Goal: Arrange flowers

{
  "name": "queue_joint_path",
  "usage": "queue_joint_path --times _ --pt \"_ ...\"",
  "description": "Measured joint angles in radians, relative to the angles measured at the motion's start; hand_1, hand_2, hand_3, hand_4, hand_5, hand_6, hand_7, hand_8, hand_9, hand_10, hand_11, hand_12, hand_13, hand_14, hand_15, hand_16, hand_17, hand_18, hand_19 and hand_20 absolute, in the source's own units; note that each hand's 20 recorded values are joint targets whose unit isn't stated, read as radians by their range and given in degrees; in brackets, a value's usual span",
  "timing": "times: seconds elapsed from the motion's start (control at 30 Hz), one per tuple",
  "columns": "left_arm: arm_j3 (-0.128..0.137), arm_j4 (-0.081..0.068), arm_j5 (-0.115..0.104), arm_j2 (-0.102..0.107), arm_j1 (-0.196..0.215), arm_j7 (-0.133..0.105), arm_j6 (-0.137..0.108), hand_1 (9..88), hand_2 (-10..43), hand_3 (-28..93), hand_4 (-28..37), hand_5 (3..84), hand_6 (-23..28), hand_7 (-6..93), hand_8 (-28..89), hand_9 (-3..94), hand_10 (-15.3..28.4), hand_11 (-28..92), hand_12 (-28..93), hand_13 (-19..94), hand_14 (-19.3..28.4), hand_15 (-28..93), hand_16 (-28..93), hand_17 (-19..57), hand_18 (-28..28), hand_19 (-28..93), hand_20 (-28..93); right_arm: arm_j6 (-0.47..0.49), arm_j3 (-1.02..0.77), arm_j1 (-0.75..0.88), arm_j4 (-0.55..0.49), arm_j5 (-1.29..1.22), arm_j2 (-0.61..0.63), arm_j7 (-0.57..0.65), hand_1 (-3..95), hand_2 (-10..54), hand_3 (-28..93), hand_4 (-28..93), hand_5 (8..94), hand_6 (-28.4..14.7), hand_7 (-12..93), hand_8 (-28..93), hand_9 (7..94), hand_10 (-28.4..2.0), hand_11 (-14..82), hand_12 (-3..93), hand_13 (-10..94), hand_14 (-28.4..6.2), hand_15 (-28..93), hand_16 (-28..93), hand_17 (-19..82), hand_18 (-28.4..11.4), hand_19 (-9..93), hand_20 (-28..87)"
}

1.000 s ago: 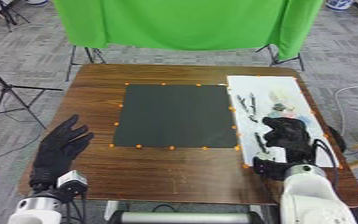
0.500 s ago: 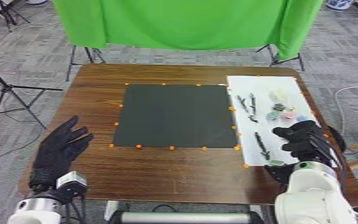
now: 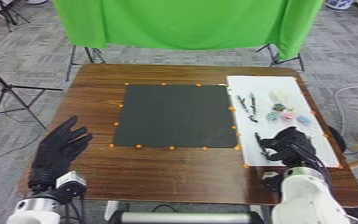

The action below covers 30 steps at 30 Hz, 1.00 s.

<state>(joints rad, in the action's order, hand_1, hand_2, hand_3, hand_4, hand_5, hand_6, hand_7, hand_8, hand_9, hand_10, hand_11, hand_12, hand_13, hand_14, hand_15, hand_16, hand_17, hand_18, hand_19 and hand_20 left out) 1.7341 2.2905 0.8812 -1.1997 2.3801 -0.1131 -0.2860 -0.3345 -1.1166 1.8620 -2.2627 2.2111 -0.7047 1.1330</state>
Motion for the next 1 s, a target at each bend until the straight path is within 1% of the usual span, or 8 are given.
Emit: queue_joint_path --times 0.1,0.27,0.6,1.0 --pt "0.002 0.0 0.0 0.0 0.0 -0.002 0.0 24.0 5.1 82 -22.3 34.5 8.4 15.3 -11 33.8 20.0 28 9 25 26.3 48 -10 -8.4 22.2 59 -5 0.023 0.016 -0.011 0.012 0.015 0.004 0.008 29.1 -5.8 87 -25 64.5 -6.6 33 -17 66.1 -18.3 64.3 20.6 69 -11.1 86 12 30 -24.3 93 20" --pt "0.001 0.0 -0.001 0.005 0.001 -0.011 -0.003 24.1 5.1 82 -22.4 34.5 8.5 15.3 -11 33.9 20.0 28 9 25 26.3 48 -10 -8.4 22.3 59 -5 0.05 0.065 -0.042 0.043 0.045 0.016 0.018 29.4 -5.8 87 -25 64.5 -6.6 33 -17 65.9 -18.2 64.1 20.4 69 -11.3 86 11 30 -24.1 93 18" --pt "0.001 0.0 -0.001 0.006 0.0 -0.014 -0.002 24.0 5.1 82 -22.3 34.5 8.4 15.3 -11 33.9 20.0 28 9 25 26.3 48 -10 -8.4 22.4 59 -4 0.092 0.152 -0.095 0.101 0.134 0.027 0.043 29.6 -5.5 87 -25 64.6 -6.4 33 -17 65.7 -18.1 63.8 20.3 68 -11.4 85 11 29 -23.9 93 16" --pt "0.001 0.0 -0.001 0.006 0.0 -0.014 -0.002 24.0 5.1 82 -22.4 34.5 8.4 15.4 -11 33.9 20.0 28 9 25 26.2 48 -10 -8.4 22.4 59 -4 0.166 0.183 -0.107 0.113 0.165 0.031 0.042 29.5 -5.8 88 -25 64.4 -6.3 33 -17 64.6 -18.4 63.1 20.4 67 -11.4 84 11 29 -23.9 93 14"
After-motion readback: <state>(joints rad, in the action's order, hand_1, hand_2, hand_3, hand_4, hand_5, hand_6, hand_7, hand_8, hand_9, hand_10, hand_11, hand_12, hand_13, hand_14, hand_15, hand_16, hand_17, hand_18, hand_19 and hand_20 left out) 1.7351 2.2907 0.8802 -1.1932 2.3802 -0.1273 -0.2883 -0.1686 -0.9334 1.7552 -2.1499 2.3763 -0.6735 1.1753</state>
